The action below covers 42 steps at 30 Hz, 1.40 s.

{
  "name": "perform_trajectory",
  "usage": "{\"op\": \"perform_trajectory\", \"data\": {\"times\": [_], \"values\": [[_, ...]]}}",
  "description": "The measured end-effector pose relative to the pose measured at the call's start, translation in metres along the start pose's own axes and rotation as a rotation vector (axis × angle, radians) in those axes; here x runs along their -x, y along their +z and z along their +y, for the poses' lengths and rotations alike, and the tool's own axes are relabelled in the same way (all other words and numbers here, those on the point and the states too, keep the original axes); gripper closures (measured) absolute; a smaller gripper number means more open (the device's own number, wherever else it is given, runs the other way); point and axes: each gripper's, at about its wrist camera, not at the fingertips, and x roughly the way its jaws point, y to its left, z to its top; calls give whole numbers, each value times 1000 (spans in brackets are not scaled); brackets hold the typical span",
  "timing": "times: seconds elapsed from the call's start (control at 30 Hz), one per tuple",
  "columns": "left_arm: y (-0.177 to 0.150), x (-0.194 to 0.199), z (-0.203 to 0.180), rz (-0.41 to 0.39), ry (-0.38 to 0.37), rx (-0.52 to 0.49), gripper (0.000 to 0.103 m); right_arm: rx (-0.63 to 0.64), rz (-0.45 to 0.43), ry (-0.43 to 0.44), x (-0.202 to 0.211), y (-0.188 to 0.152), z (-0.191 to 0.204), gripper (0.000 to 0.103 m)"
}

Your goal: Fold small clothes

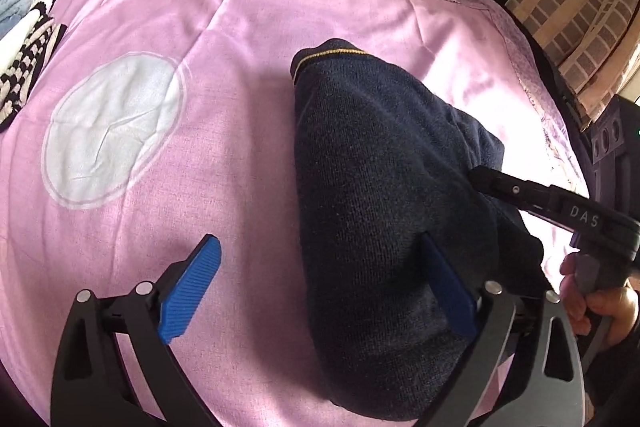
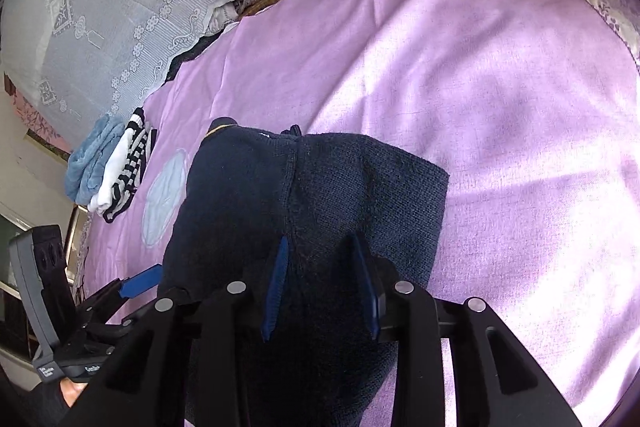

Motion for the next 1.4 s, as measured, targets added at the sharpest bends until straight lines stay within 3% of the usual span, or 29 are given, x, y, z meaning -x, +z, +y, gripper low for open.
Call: {"op": "perform_trajectory", "data": {"times": [0.27, 0.43, 0.73, 0.93, 1.17, 1.23, 1.4], "values": [[1, -2, 7, 14, -15, 33, 4, -2, -5, 2, 3, 1, 2, 68], [-1, 17, 9, 14, -52, 73, 13, -15, -59, 9, 36, -7, 4, 50], [-12, 56, -25, -59, -27, -40, 16, 71, -111, -24, 75, -46, 24, 50], [-28, 47, -37, -25, 32, -114, 16, 144, -79, -89, 66, -65, 33, 50], [-40, 30, -30, 25, 56, -116, 14, 147, -16, -139, 48, -74, 25, 48], [-41, 31, -30, 22, 64, -124, 14, 104, 26, -116, 39, -80, 15, 48], [-41, 30, -31, 22, 67, -124, 14, 47, 27, -79, 42, -87, 6, 48]]}}
